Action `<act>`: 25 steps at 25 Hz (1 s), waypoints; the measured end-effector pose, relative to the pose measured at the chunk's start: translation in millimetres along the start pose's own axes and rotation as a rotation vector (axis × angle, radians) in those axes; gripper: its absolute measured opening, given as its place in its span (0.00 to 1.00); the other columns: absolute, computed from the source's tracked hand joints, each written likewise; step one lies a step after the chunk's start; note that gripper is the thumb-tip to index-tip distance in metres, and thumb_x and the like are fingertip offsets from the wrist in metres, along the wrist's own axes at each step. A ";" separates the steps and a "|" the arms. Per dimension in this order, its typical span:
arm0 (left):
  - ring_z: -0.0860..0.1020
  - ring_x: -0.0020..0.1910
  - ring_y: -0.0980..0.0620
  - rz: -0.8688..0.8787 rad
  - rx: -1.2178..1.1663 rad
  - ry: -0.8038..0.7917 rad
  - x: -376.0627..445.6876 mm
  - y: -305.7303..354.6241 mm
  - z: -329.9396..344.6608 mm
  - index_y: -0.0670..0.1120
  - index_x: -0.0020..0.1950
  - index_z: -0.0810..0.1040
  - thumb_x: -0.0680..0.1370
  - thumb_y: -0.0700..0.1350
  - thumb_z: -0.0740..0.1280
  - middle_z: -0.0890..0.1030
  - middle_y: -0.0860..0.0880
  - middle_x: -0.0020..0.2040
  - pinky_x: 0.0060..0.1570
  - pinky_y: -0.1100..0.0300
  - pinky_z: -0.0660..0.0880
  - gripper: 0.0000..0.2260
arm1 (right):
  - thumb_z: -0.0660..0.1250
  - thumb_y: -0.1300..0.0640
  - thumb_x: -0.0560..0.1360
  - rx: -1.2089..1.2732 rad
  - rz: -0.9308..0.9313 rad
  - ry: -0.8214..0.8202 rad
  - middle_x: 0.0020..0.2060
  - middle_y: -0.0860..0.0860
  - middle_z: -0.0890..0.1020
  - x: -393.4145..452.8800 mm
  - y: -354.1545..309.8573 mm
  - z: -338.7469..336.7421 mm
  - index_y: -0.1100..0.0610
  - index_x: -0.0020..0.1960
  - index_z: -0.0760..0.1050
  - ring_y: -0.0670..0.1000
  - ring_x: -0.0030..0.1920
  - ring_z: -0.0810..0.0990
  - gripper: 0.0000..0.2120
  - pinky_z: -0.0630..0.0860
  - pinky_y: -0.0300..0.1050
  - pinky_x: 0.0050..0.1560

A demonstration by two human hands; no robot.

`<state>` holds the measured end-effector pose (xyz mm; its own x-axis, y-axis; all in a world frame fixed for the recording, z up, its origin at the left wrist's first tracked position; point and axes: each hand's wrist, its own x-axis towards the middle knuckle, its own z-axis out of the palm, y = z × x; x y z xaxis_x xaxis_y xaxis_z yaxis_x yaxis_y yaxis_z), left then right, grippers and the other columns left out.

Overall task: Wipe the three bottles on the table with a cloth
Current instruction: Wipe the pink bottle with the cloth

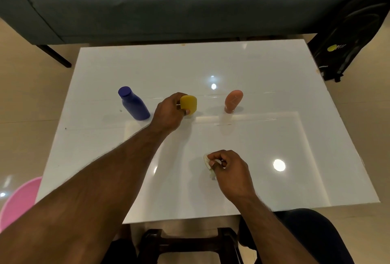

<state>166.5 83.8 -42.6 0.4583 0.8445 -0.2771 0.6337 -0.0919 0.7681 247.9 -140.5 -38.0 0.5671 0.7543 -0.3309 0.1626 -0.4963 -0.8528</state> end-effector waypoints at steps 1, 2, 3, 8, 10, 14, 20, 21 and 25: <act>0.79 0.59 0.47 0.004 0.005 -0.002 -0.1 -0.1 -0.6 0.48 0.67 0.77 0.79 0.44 0.72 0.82 0.48 0.61 0.63 0.54 0.75 0.17 | 0.68 0.63 0.75 0.000 -0.002 0.001 0.45 0.41 0.80 -0.2 -0.3 0.0 0.46 0.44 0.79 0.37 0.45 0.78 0.11 0.75 0.29 0.38; 0.79 0.59 0.47 0.007 0.002 0.000 -0.5 -0.3 -0.9 0.48 0.67 0.77 0.79 0.44 0.72 0.82 0.48 0.61 0.63 0.55 0.75 0.16 | 0.68 0.63 0.75 0.004 0.000 0.002 0.45 0.41 0.80 -0.3 0.3 0.5 0.46 0.44 0.79 0.38 0.45 0.79 0.11 0.76 0.29 0.38; 0.79 0.59 0.47 0.007 -0.007 0.003 -0.3 -1.1 -1.0 0.48 0.66 0.77 0.79 0.45 0.72 0.82 0.48 0.61 0.63 0.55 0.75 0.16 | 0.68 0.63 0.75 0.008 0.003 0.003 0.45 0.42 0.80 -0.4 0.6 1.0 0.47 0.44 0.79 0.39 0.46 0.80 0.11 0.77 0.31 0.39; 0.79 0.62 0.45 -0.004 -0.008 -0.014 0.0 -2.3 -0.4 0.47 0.70 0.75 0.78 0.43 0.73 0.81 0.48 0.65 0.66 0.48 0.75 0.21 | 0.68 0.62 0.75 -0.013 0.004 0.010 0.45 0.42 0.81 0.5 1.4 2.1 0.48 0.45 0.80 0.42 0.47 0.80 0.09 0.80 0.35 0.42; 0.77 0.66 0.45 -0.007 -0.053 -0.050 -0.4 -2.4 -1.0 0.49 0.73 0.71 0.76 0.39 0.74 0.77 0.48 0.70 0.67 0.47 0.75 0.27 | 0.69 0.62 0.75 -0.019 0.005 0.008 0.45 0.42 0.81 -0.4 -0.8 0.7 0.47 0.45 0.79 0.40 0.46 0.80 0.09 0.78 0.31 0.41; 0.78 0.60 0.47 -0.099 -0.101 0.073 -22.7 -5.1 -6.0 0.48 0.71 0.69 0.75 0.32 0.70 0.75 0.47 0.68 0.58 0.54 0.79 0.27 | 0.68 0.63 0.75 0.030 0.012 0.011 0.44 0.42 0.80 -2.0 -2.9 -1.1 0.49 0.45 0.80 0.36 0.45 0.79 0.09 0.78 0.32 0.38; 0.78 0.44 0.52 -0.044 -0.042 0.010 -84.0 6.5 34.4 0.48 0.56 0.73 0.79 0.40 0.67 0.79 0.50 0.48 0.40 0.69 0.72 0.08 | 0.68 0.62 0.75 -0.028 0.015 0.046 0.45 0.41 0.79 -0.3 2.3 -0.8 0.46 0.44 0.79 0.44 0.46 0.80 0.10 0.82 0.44 0.44; 0.78 0.47 0.53 -0.024 -0.051 -0.030 -78.5 14.9 42.4 0.48 0.59 0.74 0.79 0.41 0.67 0.80 0.50 0.51 0.41 0.69 0.72 0.10 | 0.68 0.61 0.76 -0.040 0.017 0.050 0.45 0.42 0.79 -0.2 3.5 -1.1 0.47 0.45 0.79 0.45 0.46 0.80 0.09 0.82 0.45 0.45; 0.80 0.56 0.48 0.002 -0.052 -0.128 -43.5 49.3 63.5 0.46 0.72 0.71 0.78 0.43 0.71 0.78 0.47 0.66 0.54 0.58 0.78 0.24 | 0.69 0.60 0.76 -0.053 0.042 0.070 0.47 0.44 0.80 0.4 7.4 -3.6 0.50 0.48 0.80 0.47 0.48 0.80 0.06 0.82 0.48 0.49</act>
<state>217.4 9.0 -29.3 0.5378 0.7697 -0.3441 0.6008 -0.0635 0.7969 252.2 -145.4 -43.0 0.6288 0.7016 -0.3351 0.1789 -0.5500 -0.8158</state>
